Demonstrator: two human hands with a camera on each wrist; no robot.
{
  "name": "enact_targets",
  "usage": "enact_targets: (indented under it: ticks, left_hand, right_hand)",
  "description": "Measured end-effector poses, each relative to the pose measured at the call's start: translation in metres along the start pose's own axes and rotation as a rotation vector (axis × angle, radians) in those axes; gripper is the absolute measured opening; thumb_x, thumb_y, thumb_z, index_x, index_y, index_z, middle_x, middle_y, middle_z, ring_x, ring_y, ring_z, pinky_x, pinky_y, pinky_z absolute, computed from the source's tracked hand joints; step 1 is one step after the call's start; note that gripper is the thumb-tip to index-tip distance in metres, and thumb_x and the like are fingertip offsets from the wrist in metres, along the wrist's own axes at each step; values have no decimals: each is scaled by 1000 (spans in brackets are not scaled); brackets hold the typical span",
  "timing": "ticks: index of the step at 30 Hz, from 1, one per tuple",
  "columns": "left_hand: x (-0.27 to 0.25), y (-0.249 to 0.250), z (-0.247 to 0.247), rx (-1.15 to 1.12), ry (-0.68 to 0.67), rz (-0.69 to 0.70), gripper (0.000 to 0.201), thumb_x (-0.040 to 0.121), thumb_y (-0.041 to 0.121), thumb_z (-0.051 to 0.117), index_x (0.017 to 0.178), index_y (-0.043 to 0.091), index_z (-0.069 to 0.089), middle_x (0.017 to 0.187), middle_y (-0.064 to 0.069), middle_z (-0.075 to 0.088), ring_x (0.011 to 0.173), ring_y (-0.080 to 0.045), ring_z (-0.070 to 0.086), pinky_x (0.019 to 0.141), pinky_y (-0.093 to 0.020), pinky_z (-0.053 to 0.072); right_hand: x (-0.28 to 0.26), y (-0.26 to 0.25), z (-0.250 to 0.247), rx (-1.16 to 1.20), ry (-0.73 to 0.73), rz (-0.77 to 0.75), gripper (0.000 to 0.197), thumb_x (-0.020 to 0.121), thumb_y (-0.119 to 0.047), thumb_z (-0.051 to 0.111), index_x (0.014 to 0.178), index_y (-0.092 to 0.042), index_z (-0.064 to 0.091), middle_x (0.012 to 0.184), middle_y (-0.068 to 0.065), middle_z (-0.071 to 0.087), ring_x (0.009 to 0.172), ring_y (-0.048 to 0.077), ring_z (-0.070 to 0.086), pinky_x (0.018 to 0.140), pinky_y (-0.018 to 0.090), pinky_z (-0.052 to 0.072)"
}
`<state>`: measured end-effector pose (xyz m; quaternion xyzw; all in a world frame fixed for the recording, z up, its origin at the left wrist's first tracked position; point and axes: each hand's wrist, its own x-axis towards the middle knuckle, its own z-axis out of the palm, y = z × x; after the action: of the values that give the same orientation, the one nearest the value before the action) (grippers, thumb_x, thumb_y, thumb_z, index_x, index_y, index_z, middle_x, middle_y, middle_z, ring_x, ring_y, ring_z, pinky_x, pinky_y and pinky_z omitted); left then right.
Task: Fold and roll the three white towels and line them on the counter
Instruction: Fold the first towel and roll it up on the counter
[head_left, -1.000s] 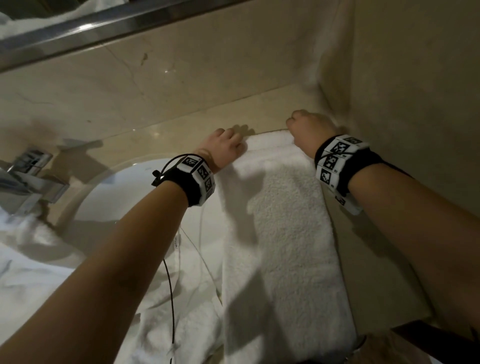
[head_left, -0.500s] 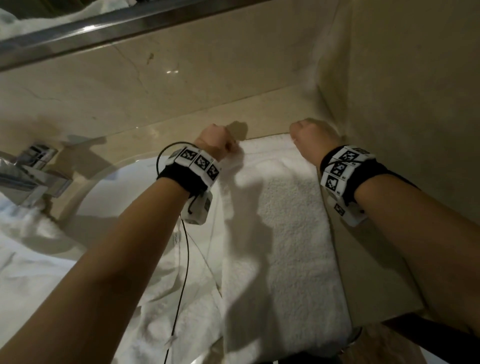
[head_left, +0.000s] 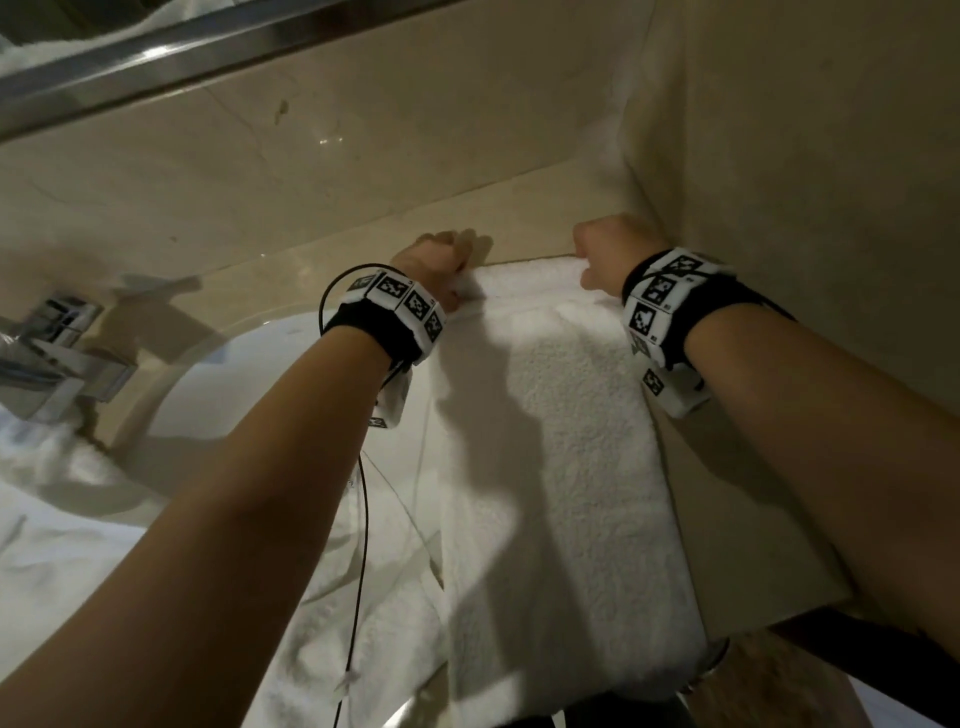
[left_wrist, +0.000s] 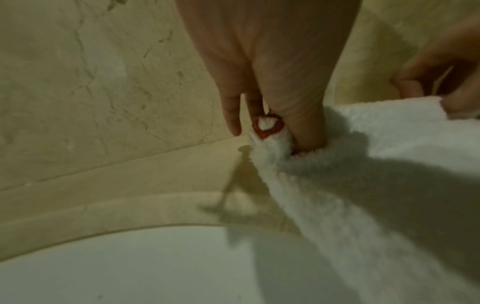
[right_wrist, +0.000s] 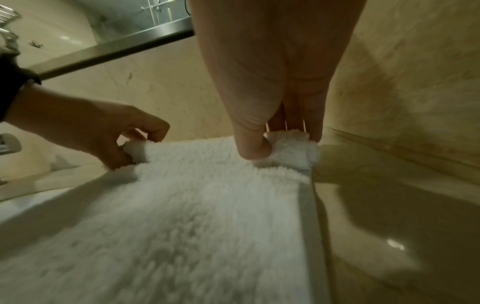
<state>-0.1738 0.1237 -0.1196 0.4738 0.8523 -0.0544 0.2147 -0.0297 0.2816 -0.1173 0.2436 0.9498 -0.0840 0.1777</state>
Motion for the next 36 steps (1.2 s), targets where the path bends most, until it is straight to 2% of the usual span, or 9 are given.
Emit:
enact_targets:
  ticks: [5,10,13,16,22,28,30,34,36]
  left_hand:
    - [9,4,-9,47,25,25,58,89,12,59,139,4,31,132,-21,37,113,-41,49,89,-41,40]
    - [24,2,-12,-20,62,-21,51,91,14,57,135,2,34,131,-20,38,110,-41,50,88,-43,40]
    - [26,-7,-9,-111,81,-37,47,86,15,64,125,-1,45,126,-21,43,112,-38,50,92,-42,39]
    - [21,-15,-4,-214,125,-35,42,81,16,69,117,-1,54,120,-21,52,109,-33,51,88,-33,39]
    - [-3,-21,8,-300,209,10,41,85,20,65,125,12,58,126,-12,61,116,-26,56,98,-27,40]
    - [5,-25,1,-278,168,-8,38,83,12,67,120,15,61,121,-12,61,113,-27,56,94,-25,39]
    - [12,-24,-2,-262,137,-41,43,79,15,72,118,12,56,118,-13,59,109,-28,55,89,-27,40]
    - [21,-27,-3,-305,125,-107,54,74,14,76,121,11,50,118,-14,58,108,-30,55,89,-31,43]
    - [22,-28,-2,-310,145,-133,53,72,14,78,119,9,54,119,-13,59,110,-29,55,91,-29,42]
  right_hand:
    - [12,6,-6,-27,115,-40,20,85,6,53,104,9,54,110,31,56,100,42,57,81,42,46]
    - [24,8,-5,-79,183,-69,26,82,14,43,105,12,55,110,33,55,101,44,55,81,45,43]
    - [21,10,1,-109,196,-91,28,82,12,42,107,11,54,112,31,54,103,44,53,81,46,40]
    - [14,16,6,-122,193,-121,29,85,8,41,111,8,53,115,29,52,108,41,50,85,45,37]
    - [10,21,4,-81,167,-142,23,86,5,44,105,8,56,111,29,53,104,40,52,82,42,39]
    - [10,32,-4,85,124,-135,20,92,-5,47,99,6,63,107,25,59,98,38,55,78,33,40]
    - [15,33,-7,109,118,-133,19,89,-5,52,105,3,60,110,24,59,101,37,54,82,35,41]
    - [27,33,-11,89,5,-72,49,87,-13,61,133,-2,47,129,22,51,116,36,49,92,35,41]
    - [30,34,-12,91,-42,-75,42,86,-15,62,124,0,56,122,21,58,109,35,54,84,33,43]
